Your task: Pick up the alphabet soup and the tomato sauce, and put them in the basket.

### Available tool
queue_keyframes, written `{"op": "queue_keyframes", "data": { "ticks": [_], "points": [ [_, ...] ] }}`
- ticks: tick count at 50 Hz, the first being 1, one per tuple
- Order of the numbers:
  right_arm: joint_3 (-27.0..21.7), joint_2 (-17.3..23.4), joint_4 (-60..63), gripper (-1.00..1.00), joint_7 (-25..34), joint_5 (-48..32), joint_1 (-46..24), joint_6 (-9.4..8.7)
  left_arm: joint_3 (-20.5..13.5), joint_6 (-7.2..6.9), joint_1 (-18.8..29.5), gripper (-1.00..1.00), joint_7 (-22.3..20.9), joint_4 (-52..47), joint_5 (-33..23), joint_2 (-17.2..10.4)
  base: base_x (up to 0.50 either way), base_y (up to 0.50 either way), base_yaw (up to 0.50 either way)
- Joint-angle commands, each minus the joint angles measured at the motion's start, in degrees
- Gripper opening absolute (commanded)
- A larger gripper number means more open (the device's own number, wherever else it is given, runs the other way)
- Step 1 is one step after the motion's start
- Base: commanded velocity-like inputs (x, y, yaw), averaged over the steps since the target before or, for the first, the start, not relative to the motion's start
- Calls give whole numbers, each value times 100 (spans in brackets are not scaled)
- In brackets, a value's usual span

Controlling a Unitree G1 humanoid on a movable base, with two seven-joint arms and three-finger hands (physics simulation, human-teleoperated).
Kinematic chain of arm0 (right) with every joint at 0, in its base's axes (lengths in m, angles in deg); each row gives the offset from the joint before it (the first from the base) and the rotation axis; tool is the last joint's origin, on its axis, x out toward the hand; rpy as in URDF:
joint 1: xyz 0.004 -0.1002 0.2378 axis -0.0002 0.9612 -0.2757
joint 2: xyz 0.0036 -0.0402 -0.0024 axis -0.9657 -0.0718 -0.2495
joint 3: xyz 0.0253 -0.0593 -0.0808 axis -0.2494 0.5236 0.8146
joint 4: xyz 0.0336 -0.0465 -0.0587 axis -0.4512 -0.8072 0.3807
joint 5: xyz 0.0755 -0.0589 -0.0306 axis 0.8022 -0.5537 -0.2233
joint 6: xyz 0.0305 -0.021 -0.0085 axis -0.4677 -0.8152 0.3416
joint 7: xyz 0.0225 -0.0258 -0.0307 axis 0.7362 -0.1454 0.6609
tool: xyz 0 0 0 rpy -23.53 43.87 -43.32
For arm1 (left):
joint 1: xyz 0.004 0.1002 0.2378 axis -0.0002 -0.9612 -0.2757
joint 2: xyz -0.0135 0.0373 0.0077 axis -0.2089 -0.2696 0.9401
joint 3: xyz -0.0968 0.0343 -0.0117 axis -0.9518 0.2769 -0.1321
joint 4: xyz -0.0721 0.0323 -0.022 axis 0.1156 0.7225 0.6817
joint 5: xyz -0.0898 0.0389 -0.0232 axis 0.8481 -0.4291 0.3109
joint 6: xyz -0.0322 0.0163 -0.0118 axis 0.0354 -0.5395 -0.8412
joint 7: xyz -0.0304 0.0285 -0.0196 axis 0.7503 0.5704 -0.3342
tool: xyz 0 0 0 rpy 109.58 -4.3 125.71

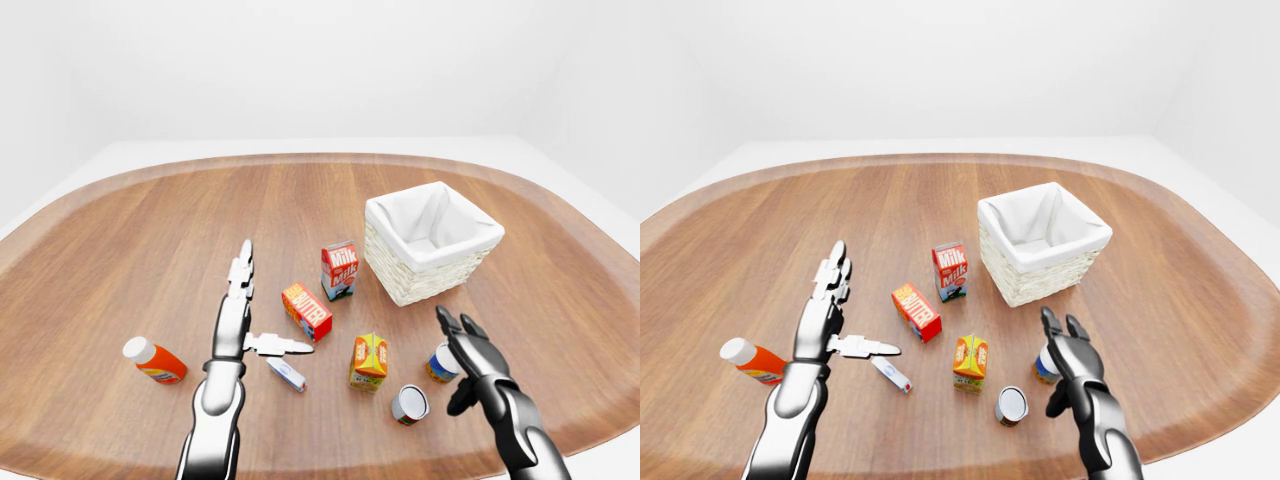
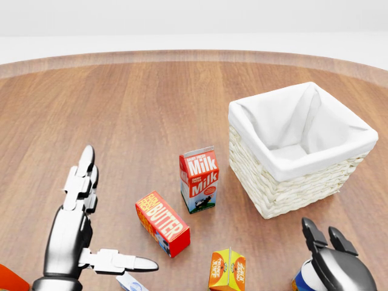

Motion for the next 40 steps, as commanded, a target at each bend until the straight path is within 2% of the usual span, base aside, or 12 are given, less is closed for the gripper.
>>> {"op": "queue_keyframes", "data": {
  "ticks": [1, 10, 23, 40],
  "points": [
    [79, 104, -342, 100, -80, 81, -241, -29, -37, 0, 13, 100, 23, -5, 68, 11, 0, 0, 0],
    [120, 141, -468, 100, -95, 136, -331, -61, -21, 0, -7, 100, 15, -38, 58, 12, 0, 0, 0],
    [284, 220, -1186, 100, -449, 228, -567, 32, -17, 0, -15, 100, 2, -41, 53, 8, 0, 0, 0],
    [460, 290, -1807, 100, -724, 343, -779, 32, -13, 0, -14, 100, -10, -25, 44, 7, 0, 0, 0]
  ]
}}
